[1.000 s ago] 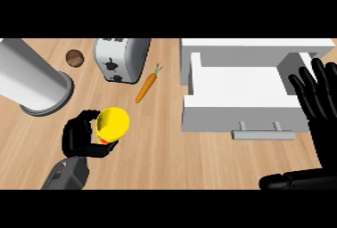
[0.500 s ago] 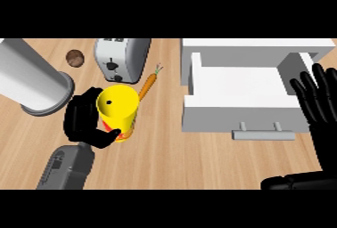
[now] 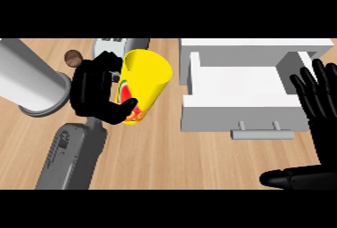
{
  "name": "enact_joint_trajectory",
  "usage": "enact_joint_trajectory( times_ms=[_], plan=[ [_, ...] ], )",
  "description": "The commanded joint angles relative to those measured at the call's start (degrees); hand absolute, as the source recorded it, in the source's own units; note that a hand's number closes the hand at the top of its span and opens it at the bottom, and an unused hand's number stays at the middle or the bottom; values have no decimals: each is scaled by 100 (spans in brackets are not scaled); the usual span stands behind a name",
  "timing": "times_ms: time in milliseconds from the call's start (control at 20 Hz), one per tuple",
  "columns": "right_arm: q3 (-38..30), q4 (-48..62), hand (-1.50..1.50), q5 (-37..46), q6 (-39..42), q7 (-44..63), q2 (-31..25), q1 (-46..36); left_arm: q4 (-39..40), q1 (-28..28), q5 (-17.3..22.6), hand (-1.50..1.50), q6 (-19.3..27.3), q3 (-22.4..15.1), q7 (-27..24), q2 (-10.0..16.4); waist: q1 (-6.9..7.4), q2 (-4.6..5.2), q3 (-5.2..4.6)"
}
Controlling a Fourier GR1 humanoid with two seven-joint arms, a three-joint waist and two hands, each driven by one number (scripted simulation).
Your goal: Pick up the cup, place it into the drawer and close the drawer
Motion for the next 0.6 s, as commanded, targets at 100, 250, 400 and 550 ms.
enact_joint_trajectory(
  times_ms=[100,250,400,550],
  plan=[
    [31,-90,-150,53,-73,211,-35,-133,480,-1088,-334,150,517,-45,329,-87,-25,12,-2],
    [301,-83,-150,213,14,-370,257,416,844,-1413,-409,150,682,-24,297,-34,-44,12,-1],
    [-155,91,-150,-127,232,-268,-85,282,579,-1599,-440,150,973,-259,732,-92,-32,5,-1],
    [-203,425,-150,-57,236,-287,-167,-10,900,-2130,-472,150,1260,-398,933,-94,-31,10,-1]
  ],
)
